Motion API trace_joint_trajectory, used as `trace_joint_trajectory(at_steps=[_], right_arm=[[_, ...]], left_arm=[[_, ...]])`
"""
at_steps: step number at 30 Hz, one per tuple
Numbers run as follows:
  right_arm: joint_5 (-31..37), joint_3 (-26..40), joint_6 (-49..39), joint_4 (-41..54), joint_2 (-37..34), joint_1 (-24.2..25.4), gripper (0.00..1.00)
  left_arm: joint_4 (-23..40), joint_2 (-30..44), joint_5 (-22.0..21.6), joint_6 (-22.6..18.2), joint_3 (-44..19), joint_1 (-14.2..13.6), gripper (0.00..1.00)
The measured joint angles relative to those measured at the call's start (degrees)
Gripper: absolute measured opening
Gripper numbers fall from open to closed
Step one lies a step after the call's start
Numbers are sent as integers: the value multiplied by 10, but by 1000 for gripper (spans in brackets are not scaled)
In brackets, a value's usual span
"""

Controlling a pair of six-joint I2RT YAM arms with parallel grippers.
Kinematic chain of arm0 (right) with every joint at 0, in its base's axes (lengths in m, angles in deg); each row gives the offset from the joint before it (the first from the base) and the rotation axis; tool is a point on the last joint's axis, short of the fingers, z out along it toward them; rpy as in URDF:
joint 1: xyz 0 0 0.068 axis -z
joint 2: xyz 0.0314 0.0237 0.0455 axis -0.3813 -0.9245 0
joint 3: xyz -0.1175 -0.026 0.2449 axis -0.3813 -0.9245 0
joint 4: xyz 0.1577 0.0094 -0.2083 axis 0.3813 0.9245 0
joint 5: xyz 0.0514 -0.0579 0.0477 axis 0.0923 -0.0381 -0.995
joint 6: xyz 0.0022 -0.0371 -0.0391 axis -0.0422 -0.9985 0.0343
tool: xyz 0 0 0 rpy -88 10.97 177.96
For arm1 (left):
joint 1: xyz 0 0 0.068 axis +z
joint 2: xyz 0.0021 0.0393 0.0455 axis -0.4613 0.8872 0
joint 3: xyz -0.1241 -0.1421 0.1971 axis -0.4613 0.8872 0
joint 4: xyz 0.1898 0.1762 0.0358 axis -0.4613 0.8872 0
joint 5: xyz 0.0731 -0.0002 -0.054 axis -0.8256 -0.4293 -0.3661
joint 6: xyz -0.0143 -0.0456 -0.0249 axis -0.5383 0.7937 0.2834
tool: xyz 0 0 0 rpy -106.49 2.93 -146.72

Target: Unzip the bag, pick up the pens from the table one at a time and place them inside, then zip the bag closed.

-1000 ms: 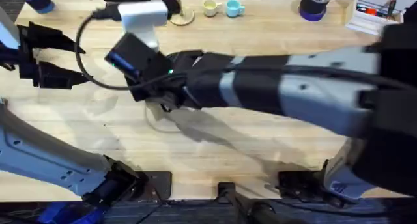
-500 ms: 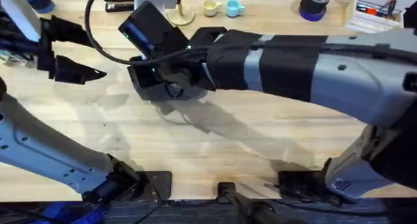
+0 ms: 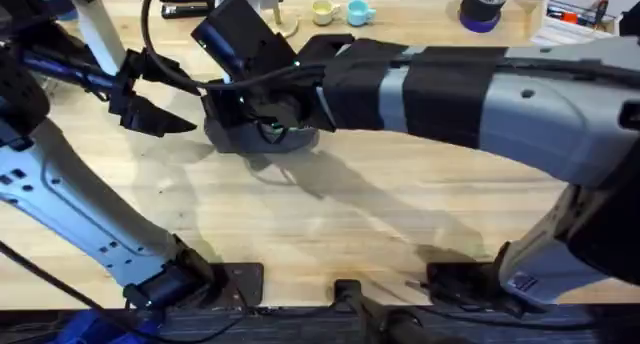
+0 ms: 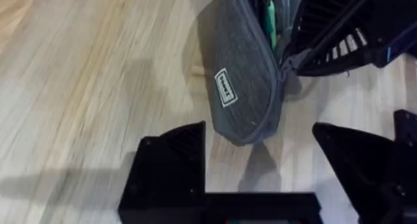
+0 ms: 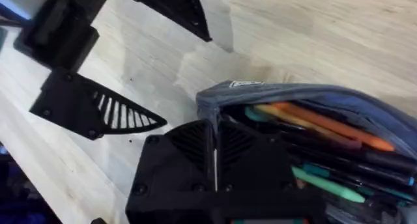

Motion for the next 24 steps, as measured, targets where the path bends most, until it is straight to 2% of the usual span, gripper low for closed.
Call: trace_joint_trajectory(at_steps=[13, 15, 17, 19, 22, 23, 24], right_arm=[[0, 0, 1, 0, 0, 0, 27], [0, 0, 1, 0, 0, 0, 28], [0, 0, 1, 0, 0, 0, 28], [0, 0, 1, 0, 0, 0, 28], [1, 0, 1, 0, 0, 1, 28], [1, 0, 1, 0, 0, 2, 28], [1, 0, 1, 0, 0, 3, 28]], left_arm=[[-57, 0, 0, -13, 27, -54, 996], [-60, 0, 0, -14, 27, -63, 959], [-63, 0, 0, -14, 27, -71, 832], [-65, 0, -1, -16, 27, -78, 604], [-63, 0, -4, -18, 27, -86, 181], [-67, 0, -2, -20, 27, -87, 78], [-67, 0, -2, -20, 27, -89, 53]])
